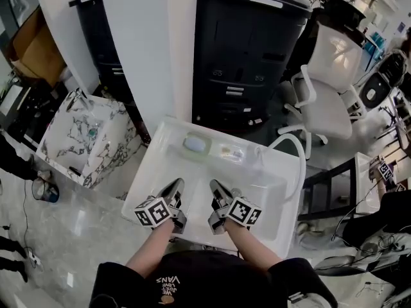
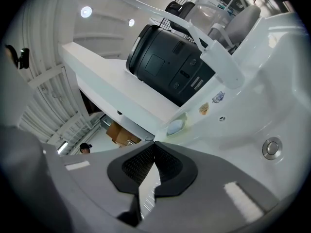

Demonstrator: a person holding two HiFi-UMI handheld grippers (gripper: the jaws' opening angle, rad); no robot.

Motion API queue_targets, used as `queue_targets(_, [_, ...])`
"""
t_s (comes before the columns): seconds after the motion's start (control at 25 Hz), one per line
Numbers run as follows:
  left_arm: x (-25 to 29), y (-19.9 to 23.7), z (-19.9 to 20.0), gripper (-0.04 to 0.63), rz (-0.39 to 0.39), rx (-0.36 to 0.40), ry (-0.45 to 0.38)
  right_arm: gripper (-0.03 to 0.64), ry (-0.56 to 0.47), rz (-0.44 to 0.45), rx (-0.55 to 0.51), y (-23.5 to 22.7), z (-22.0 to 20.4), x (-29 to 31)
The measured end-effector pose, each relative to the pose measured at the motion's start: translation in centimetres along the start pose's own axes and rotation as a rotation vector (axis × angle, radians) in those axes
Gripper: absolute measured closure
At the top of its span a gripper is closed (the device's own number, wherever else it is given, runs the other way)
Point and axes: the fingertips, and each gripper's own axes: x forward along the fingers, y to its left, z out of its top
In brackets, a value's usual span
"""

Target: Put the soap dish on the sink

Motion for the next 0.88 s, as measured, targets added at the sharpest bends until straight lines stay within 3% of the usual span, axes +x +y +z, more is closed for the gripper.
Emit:
queue_targets(0.52, [-2.6,-3.4,-3.0,0.541,0.005,0.031,-0.041,0.614,0.057,0.059,-0.034,0.7,-1.2,-4.2])
queue_targets(0.88, [-4.3,-4.8,-6.5,0.541,0.032,0.103,-0.002,0.614,0.092,0.052,-0.105,-0.6,-1.9,-7.0])
